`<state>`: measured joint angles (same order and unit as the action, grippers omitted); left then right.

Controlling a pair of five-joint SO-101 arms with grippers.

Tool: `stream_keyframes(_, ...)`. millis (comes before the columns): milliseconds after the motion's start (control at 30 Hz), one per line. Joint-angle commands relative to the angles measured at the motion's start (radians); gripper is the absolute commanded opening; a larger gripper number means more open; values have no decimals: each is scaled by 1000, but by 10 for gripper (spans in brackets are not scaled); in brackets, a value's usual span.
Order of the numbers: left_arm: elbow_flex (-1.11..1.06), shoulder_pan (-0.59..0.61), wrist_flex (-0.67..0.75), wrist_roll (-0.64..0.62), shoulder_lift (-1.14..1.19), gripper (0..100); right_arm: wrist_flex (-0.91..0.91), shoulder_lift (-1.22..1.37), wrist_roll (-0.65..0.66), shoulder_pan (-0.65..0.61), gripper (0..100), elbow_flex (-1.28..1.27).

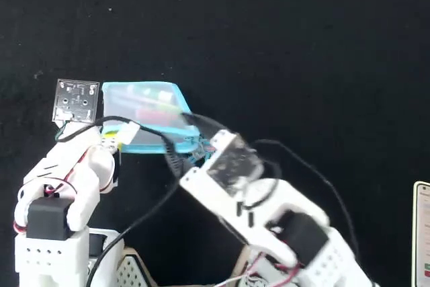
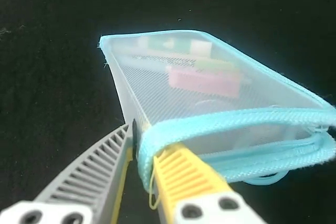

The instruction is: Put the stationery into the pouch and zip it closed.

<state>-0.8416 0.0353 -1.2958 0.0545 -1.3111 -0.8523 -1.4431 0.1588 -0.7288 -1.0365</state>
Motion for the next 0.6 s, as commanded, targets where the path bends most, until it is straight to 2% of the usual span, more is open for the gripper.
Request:
stream_keyframes(0, 87, 16, 8, -5, 0, 30, -133, -101, -6, 68, 159, 62)
stream_keyframes(167, 96, 122, 18, -12, -8, 30, -193, -223, -5, 74, 175, -91)
stream_keyframes(333, 96, 166, 21, -14, -8, 30, -72, -272, -5, 74, 315, -315)
stream_keyframes(567, 91, 168, 21, -14, -8, 30, 206, -275, -6, 20, 289, -562)
